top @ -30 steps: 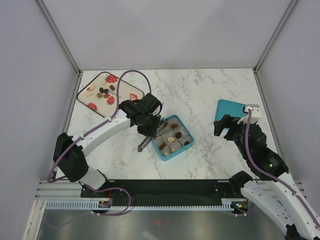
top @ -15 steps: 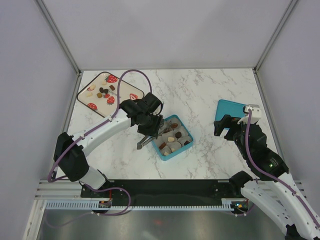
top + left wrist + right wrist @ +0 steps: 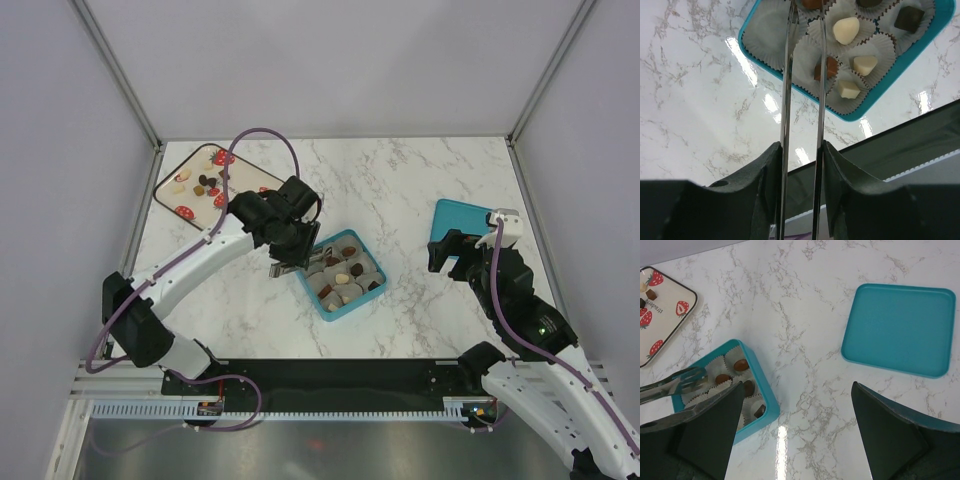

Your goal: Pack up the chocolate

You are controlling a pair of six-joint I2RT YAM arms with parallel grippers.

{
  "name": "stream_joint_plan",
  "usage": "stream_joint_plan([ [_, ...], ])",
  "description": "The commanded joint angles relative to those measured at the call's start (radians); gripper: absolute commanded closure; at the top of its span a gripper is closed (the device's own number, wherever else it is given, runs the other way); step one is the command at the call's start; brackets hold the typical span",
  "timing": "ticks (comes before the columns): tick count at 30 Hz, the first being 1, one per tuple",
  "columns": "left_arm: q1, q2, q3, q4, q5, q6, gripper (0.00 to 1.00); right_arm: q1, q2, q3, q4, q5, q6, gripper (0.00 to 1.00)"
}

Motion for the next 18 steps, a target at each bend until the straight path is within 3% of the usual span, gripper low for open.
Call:
stream_joint_plan([
  [1, -0.003, -0.070, 0.037, -0.042, 0.067, 0.059, 0.57, 0.000, -0.010, 0.033, 0.002, -0.002, 0.017, 0.03],
  [10, -0.017, -0.133, 0.017, -0.068, 0.226, 0.099, 0.62, 0.000, -0.021, 0.042, 0.001, -0.010, 0.019, 0.03],
  [18, -0.064, -0.099, -0.031, -0.068, 0.252, 0.110, 0.62, 0.000, -0.025, 0.039, -0.005, -0.018, 0.023, 0.03],
])
